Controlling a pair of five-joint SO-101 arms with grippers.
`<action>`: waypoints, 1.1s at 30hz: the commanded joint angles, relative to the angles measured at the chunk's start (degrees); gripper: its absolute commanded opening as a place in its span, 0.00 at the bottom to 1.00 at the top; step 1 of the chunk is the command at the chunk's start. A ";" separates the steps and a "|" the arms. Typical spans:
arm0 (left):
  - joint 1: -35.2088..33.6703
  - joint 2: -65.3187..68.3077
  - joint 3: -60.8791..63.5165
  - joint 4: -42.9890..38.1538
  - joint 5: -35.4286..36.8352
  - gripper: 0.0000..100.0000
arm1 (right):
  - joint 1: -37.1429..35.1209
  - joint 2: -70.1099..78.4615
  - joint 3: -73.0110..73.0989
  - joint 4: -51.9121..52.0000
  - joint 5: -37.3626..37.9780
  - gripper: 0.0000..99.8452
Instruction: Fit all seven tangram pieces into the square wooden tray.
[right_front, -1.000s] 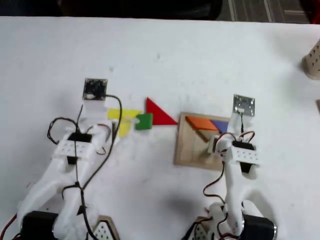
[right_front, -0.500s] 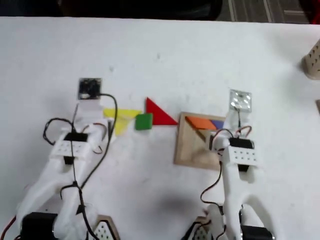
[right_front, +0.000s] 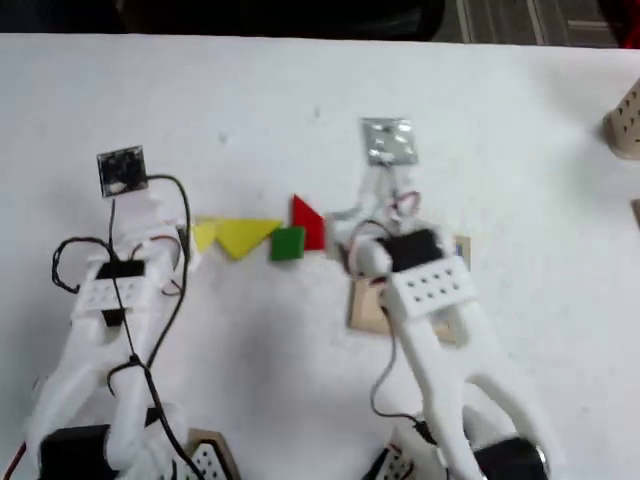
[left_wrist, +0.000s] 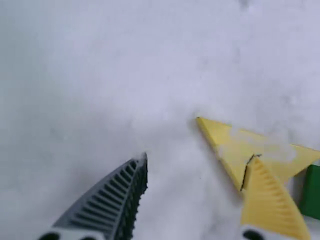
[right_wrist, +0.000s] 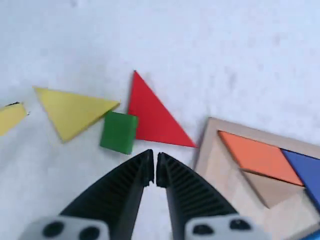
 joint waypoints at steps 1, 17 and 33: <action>-2.42 -1.80 -4.04 1.05 1.49 0.32 | -5.49 8.48 -6.95 -0.57 -4.40 0.08; -6.29 9.63 -13.01 2.90 3.16 0.32 | -10.33 43.82 -26.37 -6.29 -8.26 0.26; -6.20 11.82 -14.68 3.16 2.99 0.32 | -13.67 47.78 -30.33 0.84 -7.82 0.16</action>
